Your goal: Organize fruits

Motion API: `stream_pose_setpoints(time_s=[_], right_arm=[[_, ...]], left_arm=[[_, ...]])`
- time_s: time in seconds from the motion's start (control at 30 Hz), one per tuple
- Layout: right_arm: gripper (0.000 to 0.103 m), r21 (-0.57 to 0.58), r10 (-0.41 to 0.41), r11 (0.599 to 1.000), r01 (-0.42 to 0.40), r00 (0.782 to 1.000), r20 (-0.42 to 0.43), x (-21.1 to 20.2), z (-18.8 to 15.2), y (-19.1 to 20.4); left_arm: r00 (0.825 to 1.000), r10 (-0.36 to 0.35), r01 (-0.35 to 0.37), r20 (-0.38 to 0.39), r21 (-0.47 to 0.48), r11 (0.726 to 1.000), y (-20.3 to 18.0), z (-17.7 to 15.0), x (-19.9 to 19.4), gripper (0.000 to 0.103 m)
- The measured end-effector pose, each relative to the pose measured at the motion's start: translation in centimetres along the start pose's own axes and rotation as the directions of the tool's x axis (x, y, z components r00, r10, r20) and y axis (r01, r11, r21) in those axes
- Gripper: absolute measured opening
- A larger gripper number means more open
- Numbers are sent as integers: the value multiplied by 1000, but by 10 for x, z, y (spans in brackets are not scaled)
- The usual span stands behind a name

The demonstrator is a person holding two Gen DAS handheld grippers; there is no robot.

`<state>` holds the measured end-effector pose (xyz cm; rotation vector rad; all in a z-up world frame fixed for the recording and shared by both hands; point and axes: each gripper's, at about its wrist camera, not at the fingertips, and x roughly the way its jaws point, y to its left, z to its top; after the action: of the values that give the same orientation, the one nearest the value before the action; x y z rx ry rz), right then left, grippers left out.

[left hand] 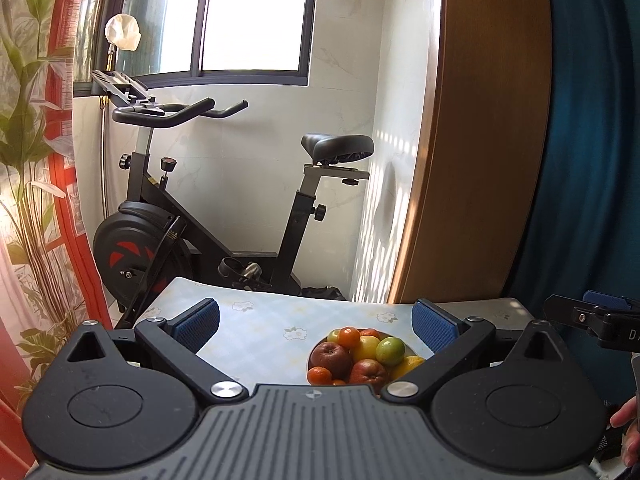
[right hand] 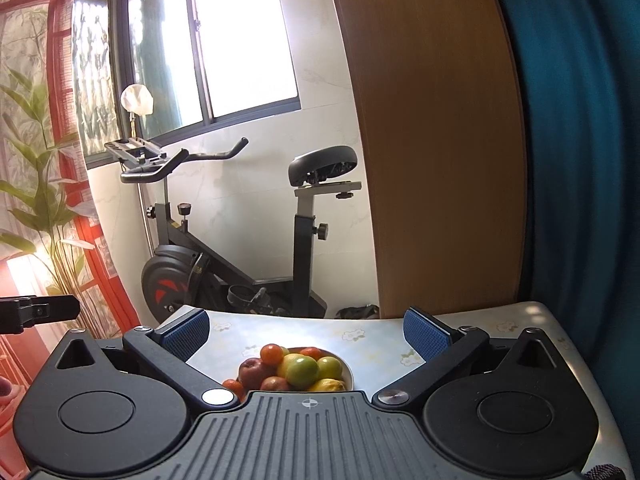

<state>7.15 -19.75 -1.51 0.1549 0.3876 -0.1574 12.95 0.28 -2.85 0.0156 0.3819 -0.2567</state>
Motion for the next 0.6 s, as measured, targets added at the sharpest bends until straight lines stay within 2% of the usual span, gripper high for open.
stream_pose_setpoints(time_s=[0.37, 0.6], right_arm=[[103, -14, 5, 1000, -5, 1000, 19, -23, 6, 6], [103, -28, -2, 1000, 3, 1000, 28, -28, 10, 12]], left_arm=[[998, 65, -65, 11, -18, 998, -4, 3, -21, 103], [999, 46, -46, -1, -45, 998, -3, 4, -26, 103]])
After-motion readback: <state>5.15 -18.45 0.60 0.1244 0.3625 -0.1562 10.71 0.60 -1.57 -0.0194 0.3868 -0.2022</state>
